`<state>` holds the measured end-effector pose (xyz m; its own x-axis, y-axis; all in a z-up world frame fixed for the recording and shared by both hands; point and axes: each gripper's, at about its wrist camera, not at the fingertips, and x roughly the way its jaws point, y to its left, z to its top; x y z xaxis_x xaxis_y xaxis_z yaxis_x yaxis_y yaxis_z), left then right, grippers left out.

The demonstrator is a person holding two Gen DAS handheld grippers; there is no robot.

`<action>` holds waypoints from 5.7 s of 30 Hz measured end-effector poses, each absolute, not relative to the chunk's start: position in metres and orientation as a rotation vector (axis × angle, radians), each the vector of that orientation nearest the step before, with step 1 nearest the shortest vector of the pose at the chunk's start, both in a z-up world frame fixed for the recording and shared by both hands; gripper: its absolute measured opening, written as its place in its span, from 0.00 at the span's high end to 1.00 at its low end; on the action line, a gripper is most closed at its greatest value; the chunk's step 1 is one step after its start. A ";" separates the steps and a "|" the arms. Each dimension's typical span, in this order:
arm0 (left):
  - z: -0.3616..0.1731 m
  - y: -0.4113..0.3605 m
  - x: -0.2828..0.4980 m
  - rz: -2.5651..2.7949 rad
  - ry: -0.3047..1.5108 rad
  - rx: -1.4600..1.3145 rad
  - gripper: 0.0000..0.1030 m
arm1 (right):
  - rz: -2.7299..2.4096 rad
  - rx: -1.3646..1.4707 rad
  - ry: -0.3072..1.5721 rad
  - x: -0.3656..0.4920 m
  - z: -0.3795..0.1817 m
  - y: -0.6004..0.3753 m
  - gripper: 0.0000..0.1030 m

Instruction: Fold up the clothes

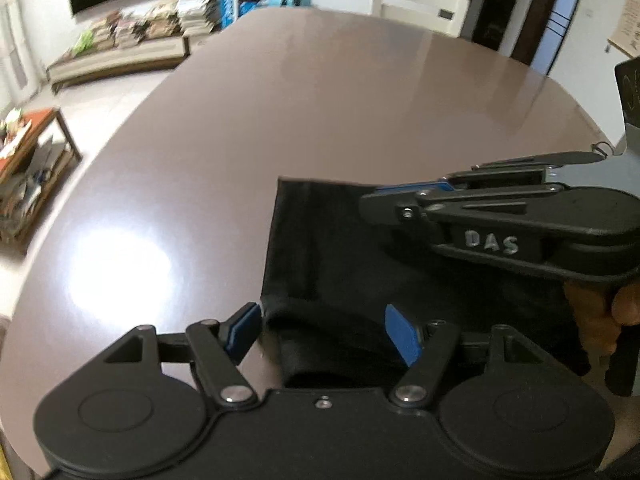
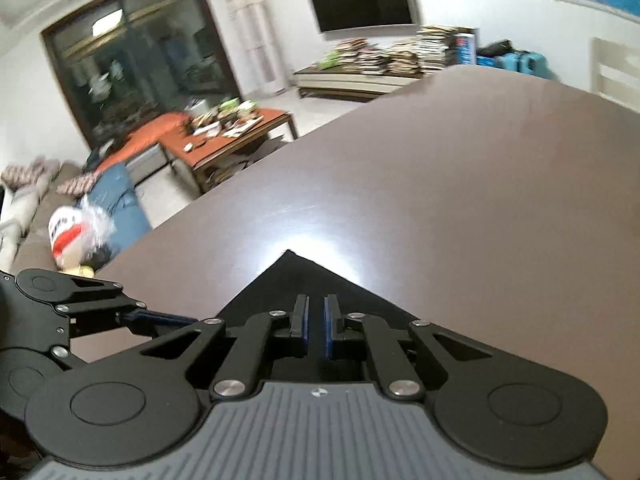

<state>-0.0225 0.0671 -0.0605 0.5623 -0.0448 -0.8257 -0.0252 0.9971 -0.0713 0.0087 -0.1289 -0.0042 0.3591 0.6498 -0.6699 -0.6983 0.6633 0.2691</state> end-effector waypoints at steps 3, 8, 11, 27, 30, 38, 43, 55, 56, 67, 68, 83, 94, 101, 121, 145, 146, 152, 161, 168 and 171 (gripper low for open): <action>-0.060 0.065 -0.020 0.011 0.979 -0.074 0.33 | 0.869 -0.099 0.865 0.010 -0.010 -0.124 0.97; -0.060 0.064 -0.020 0.015 0.978 -0.068 0.33 | 0.797 -0.026 0.877 0.025 -0.011 -0.139 0.99; -0.062 0.063 -0.018 0.016 0.980 -0.059 0.31 | 0.807 -0.040 0.870 0.023 -0.011 -0.139 0.99; -0.054 0.032 -0.013 -0.039 0.959 0.100 0.31 | 0.744 -0.095 0.914 -0.046 -0.006 -0.222 0.95; -0.061 0.033 -0.011 -0.029 0.981 0.127 0.25 | 0.731 -0.025 0.913 -0.045 -0.009 -0.227 0.95; -0.063 0.034 -0.006 0.007 1.014 0.115 0.22 | 0.742 -0.038 0.899 -0.055 -0.012 -0.231 0.94; -0.059 0.028 -0.004 0.045 1.029 0.122 0.20 | 0.733 -0.022 0.905 -0.052 -0.009 -0.231 0.94; -0.053 0.027 -0.004 0.055 1.036 0.124 0.20 | 0.729 -0.011 0.905 -0.056 -0.010 -0.234 0.94; -0.053 0.027 -0.004 0.055 1.037 0.124 0.20 | 0.729 -0.010 0.905 -0.056 -0.010 -0.234 0.94; -0.051 0.037 -0.001 0.039 1.043 0.068 0.19 | 0.732 0.031 0.911 -0.054 -0.010 -0.239 0.91; -0.049 0.042 -0.001 0.033 1.042 0.044 0.19 | 0.732 0.049 0.914 -0.054 -0.009 -0.241 0.85; -0.052 0.137 -0.006 -0.043 1.092 -0.446 0.19 | 0.607 0.642 1.042 -0.022 -0.025 -0.341 0.59; -0.063 0.145 0.023 -0.243 1.160 -0.589 0.04 | 0.581 0.782 1.168 -0.017 -0.044 -0.341 0.57; -0.065 0.140 0.033 -0.299 1.172 -0.567 0.01 | 0.582 0.866 1.183 -0.018 -0.055 -0.343 0.56; -0.066 0.128 0.046 -0.476 1.226 -0.609 0.01 | 0.630 0.965 1.196 -0.014 -0.072 -0.323 0.56; -0.016 0.093 0.038 -0.405 1.074 -0.470 0.90 | 0.597 0.727 1.124 0.000 -0.032 -0.311 0.90; -0.009 0.092 0.038 -0.415 1.054 -0.471 0.90 | 0.605 0.693 1.107 0.003 -0.024 -0.311 0.90; 0.053 0.089 0.042 -0.438 0.900 -0.496 0.90 | 0.656 0.552 0.964 0.033 0.043 -0.320 0.90; 0.116 0.072 0.015 -0.389 0.723 -0.410 0.91 | 0.724 0.330 0.841 0.073 0.113 -0.322 0.90; 0.133 0.052 -0.019 -0.254 0.656 -0.297 0.91 | 0.798 0.181 0.854 0.085 0.134 -0.279 0.90; 0.142 0.042 -0.032 -0.206 0.622 -0.244 0.91 | 0.855 0.129 0.858 0.088 0.141 -0.262 0.90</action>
<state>-0.0324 0.0420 0.1423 0.7938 -0.2624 -0.5486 0.1169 0.9512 -0.2857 0.0881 -0.2618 0.1414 0.3529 0.7076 -0.6122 -0.6098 0.6702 0.4231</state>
